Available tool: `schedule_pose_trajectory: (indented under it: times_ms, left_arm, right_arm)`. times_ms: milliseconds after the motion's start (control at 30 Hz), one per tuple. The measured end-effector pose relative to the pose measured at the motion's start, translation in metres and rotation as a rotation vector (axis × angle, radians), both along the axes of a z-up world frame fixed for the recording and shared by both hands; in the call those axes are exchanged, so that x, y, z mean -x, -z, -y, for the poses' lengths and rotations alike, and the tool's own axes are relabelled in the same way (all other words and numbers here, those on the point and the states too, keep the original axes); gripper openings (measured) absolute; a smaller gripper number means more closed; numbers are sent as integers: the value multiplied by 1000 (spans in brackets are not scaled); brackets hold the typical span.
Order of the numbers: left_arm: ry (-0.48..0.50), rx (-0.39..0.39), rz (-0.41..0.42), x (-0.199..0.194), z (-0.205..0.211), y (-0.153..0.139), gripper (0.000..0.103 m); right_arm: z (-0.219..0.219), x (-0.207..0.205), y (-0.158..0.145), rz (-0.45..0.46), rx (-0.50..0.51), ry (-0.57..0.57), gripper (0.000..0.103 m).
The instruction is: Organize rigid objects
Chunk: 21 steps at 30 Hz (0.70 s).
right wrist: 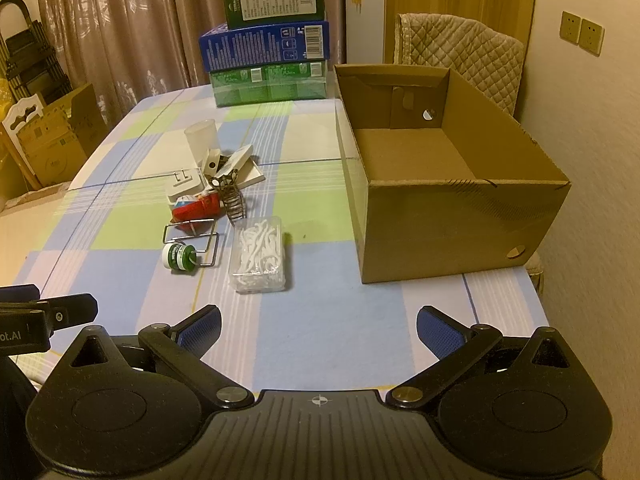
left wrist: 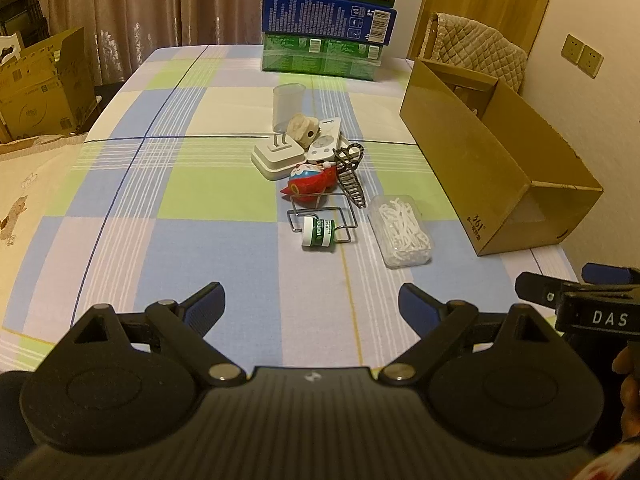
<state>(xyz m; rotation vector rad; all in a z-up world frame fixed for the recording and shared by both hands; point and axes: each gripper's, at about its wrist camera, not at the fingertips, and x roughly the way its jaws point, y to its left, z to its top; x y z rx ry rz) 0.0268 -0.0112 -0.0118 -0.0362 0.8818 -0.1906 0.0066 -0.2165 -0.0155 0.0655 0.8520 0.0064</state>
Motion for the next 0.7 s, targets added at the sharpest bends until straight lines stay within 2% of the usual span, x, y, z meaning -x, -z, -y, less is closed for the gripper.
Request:
schedule_pose_trajectory:
  times_ms: [700]
  left_arm:
    - [1, 6, -6, -12, -1, 10, 91]
  right_arm:
    - [0, -10, 5, -10, -2, -3, 101]
